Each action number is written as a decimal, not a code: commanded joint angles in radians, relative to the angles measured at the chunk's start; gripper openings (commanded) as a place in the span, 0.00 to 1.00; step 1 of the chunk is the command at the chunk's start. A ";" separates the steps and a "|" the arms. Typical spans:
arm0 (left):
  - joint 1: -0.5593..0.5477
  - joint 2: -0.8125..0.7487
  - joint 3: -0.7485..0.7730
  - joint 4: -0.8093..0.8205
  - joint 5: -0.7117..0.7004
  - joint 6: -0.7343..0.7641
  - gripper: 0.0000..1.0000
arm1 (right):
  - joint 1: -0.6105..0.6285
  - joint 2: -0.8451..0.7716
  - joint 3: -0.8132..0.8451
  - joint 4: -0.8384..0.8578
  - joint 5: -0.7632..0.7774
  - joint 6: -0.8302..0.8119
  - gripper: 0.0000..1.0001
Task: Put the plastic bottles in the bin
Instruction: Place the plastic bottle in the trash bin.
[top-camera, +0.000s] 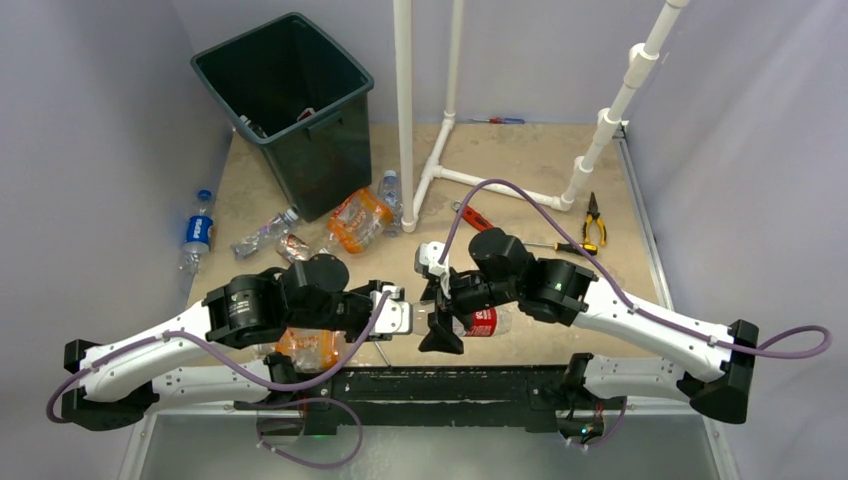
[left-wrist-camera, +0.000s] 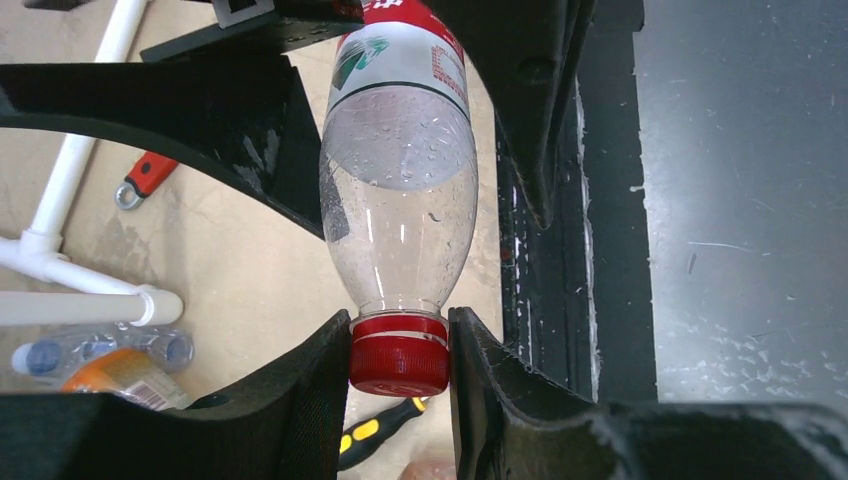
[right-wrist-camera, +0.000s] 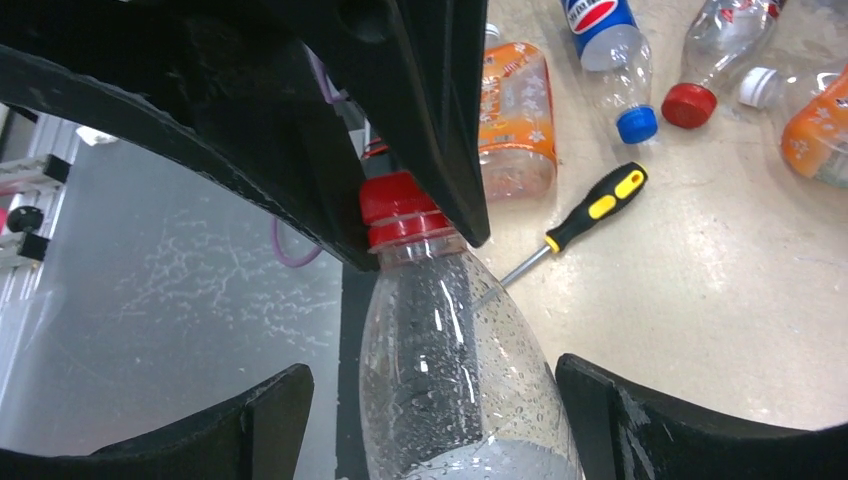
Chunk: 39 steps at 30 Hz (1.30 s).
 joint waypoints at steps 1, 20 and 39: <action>-0.002 -0.004 0.057 0.009 -0.012 0.027 0.00 | 0.007 -0.014 -0.001 0.003 0.069 0.002 0.95; -0.002 -0.027 0.044 0.082 0.012 0.001 0.00 | 0.007 -0.093 -0.083 0.174 0.090 0.038 0.53; -0.002 -0.448 -0.215 0.780 -0.428 -0.212 0.99 | 0.008 -0.249 -0.295 0.829 0.131 0.282 0.37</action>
